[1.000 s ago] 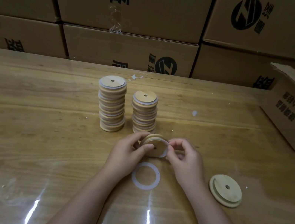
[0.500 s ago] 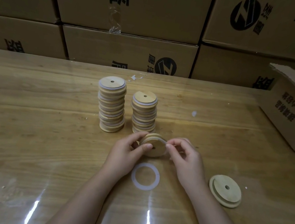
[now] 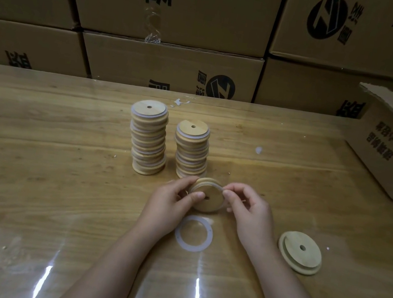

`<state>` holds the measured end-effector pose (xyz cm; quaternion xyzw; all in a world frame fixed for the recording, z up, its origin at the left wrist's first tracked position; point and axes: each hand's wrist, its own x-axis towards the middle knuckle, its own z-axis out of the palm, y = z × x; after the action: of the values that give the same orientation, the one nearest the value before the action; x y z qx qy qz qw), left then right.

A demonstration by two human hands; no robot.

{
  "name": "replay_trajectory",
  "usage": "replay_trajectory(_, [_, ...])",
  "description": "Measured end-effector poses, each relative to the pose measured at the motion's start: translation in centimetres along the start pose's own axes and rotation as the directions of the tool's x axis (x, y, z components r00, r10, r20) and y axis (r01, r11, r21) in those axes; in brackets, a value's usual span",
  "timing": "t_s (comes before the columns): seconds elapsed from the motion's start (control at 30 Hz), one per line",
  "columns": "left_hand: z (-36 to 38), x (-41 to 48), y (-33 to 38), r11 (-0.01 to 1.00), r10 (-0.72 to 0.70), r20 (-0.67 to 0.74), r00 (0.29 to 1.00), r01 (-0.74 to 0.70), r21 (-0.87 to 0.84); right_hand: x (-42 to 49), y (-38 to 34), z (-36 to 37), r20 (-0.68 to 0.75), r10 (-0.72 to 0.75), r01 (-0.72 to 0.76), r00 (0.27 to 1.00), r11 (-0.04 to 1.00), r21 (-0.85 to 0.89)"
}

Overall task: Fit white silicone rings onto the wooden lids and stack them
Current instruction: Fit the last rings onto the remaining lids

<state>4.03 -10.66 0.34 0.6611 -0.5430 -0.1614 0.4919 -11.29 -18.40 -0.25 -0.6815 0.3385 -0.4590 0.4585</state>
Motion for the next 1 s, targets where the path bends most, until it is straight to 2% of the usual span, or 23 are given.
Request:
replay_trajectory(0.17, [0.0,0.0,0.0,1.0,-0.006,0.035,0.999,0.007,-0.017,0.1,-0.2,-0.1,0.014,-0.066,0.067,0.998,0.997,-0.028])
replay_trajectory(0.27, [0.1,0.1,0.1,0.998,-0.029,0.011,1.0,0.029,-0.052,0.1,-0.2,0.0,0.022,-0.038,0.038,0.999,0.999,0.022])
replay_trajectory(0.37, [0.0,0.3,-0.1,0.984,-0.083,-0.022,0.996,0.078,-0.157,0.2,0.1,0.2,0.022,0.042,-0.044,0.999,0.995,0.086])
replay_trajectory(0.53, [0.0,0.3,0.1,0.946,-0.112,-0.014,0.994,0.102,-0.309,0.4,0.7,0.4,0.038,0.093,-0.096,0.995,0.992,0.086])
replay_trajectory(0.77, [0.0,0.5,0.2,0.95,-0.13,-0.053,0.99,0.109,-0.294,0.4,0.7,0.2,-0.002,0.08,-0.078,0.997,0.98,0.182])
replay_trajectory(0.9, [-0.3,0.4,0.7,0.91,-0.186,-0.023,0.982,0.163,-0.382,0.4,0.6,0.2,-0.004,0.092,-0.089,0.996,0.978,0.191])
replay_trajectory(1.0, [-0.6,0.5,1.6,0.838,-0.249,-0.033,0.968,0.198,-0.508,0.5,0.6,0.2,0.017,0.121,-0.122,0.993,0.979,0.162])
